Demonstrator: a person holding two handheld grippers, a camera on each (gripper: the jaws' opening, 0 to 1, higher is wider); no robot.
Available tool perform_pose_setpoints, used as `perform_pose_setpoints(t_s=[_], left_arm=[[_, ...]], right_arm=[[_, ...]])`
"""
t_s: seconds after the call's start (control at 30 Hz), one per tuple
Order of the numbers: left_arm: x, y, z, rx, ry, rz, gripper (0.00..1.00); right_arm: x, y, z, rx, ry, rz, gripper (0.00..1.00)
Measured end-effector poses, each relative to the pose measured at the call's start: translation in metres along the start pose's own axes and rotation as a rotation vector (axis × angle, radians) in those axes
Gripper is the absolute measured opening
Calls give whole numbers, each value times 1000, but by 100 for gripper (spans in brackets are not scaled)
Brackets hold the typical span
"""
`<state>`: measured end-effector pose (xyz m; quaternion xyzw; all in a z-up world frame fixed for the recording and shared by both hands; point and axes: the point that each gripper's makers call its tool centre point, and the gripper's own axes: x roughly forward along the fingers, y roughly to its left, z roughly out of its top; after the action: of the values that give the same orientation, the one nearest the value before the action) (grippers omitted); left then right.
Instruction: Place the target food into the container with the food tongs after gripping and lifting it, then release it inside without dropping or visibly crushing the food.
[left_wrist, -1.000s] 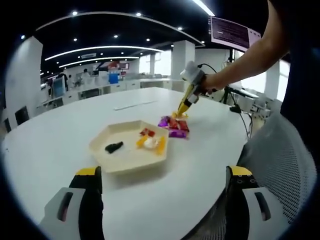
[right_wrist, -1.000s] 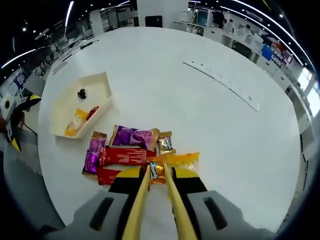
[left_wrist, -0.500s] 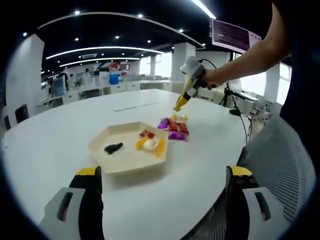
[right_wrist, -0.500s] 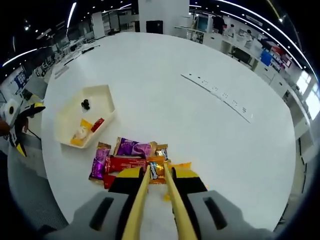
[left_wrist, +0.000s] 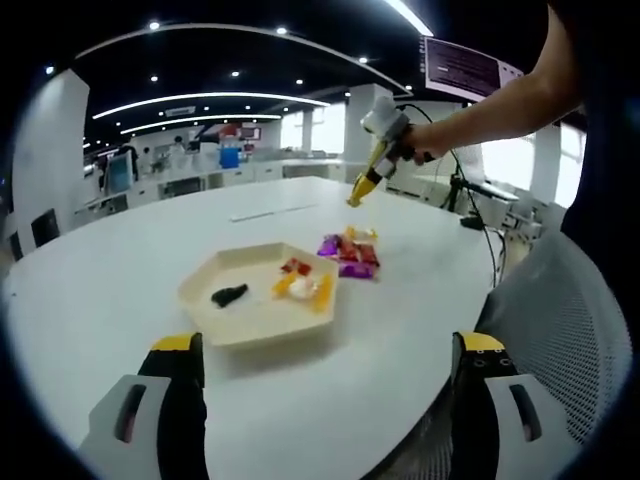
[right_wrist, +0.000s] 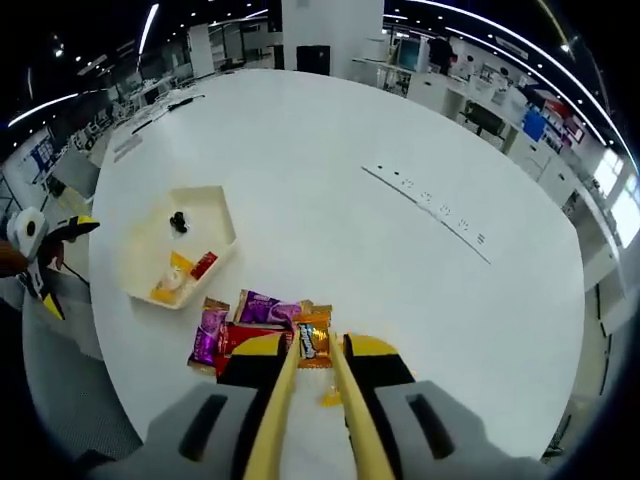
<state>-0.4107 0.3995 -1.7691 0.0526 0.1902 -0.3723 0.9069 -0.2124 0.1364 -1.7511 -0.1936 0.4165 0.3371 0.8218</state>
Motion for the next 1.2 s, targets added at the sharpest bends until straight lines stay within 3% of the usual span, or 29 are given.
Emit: perform_pose_setpoints(t_s=[0.37, 1.2], left_arm=[[0, 2, 0, 4, 1, 12, 99], [-2, 5, 0, 17, 3, 33, 99]], right_arm=[[-3, 8, 9, -8, -6, 11, 21], [6, 66, 77, -106, -49, 77, 21]])
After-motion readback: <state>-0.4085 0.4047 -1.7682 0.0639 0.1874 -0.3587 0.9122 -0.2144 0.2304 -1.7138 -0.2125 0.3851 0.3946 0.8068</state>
